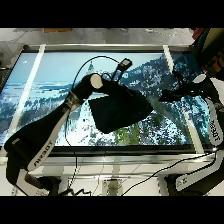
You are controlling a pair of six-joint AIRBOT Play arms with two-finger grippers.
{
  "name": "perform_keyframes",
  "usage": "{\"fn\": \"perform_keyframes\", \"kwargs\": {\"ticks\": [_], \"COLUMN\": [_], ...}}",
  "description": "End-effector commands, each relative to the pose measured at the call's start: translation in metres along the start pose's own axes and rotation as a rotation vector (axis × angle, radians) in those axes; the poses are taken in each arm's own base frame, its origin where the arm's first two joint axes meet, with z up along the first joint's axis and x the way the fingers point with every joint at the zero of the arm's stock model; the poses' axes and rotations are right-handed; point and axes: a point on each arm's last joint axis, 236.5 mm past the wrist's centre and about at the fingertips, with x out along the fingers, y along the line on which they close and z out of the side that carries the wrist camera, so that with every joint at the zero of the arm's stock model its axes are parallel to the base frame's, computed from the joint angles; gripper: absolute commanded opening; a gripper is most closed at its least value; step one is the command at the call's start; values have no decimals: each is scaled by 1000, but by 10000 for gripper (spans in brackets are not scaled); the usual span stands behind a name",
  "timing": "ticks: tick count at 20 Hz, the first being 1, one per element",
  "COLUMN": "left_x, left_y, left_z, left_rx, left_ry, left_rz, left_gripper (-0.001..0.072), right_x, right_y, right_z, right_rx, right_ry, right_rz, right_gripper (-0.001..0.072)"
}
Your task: Fold the clothes and pants, and hang the long-sleeved shirts on hangers.
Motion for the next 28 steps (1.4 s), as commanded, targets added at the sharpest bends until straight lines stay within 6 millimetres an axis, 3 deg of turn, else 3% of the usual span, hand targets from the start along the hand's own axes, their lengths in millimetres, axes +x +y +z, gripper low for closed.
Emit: {"fn": "perform_keyframes", "kwargs": {"ticks": [1,2,3,4,5,7,10,11,14,17,20,25,28], "left_x": [23,32,38,41,41,36,17,9,-11,-22,-27,-28,-28], "left_y": [-65,-81,-94,-100,-99,-81,-41,-28,7,33,43,38,34], "left_z": [3,-3,-7,-7,-8,-10,-3,1,7,5,0,-12,-20], "left_rx": [-34,-19,-5,8,29,73,90,77,-42,-210,-228,-232,-235], "left_ry": [14,32,44,44,47,61,53,40,10,-2,14,67,101], "left_rz": [-98,-121,-139,-143,-133,-72,18,37,90,123,132,113,99], "left_gripper": [67,252,605,691,704,703,703,703,702,702,702,702,702], "right_x": [-2,-2,-3,-3,-5,-8,-8,-1,25,40,48,76,76], "right_y": [14,15,15,14,13,25,61,61,34,46,31,13,38], "right_z": [10,11,12,15,18,26,23,19,19,42,54,19,36], "right_rx": [16,17,16,20,32,29,-151,-205,-351,-452,-441,-295,-138], "right_ry": [-44,-47,-50,-63,-79,-107,-98,-78,-20,-89,-107,84,8], "right_rz": [56,61,58,52,48,94,204,171,-77,-172,-311,-264,-68], "right_gripper": [33,56,193,390,502,555,633,633,633,632,627,627,608]}}
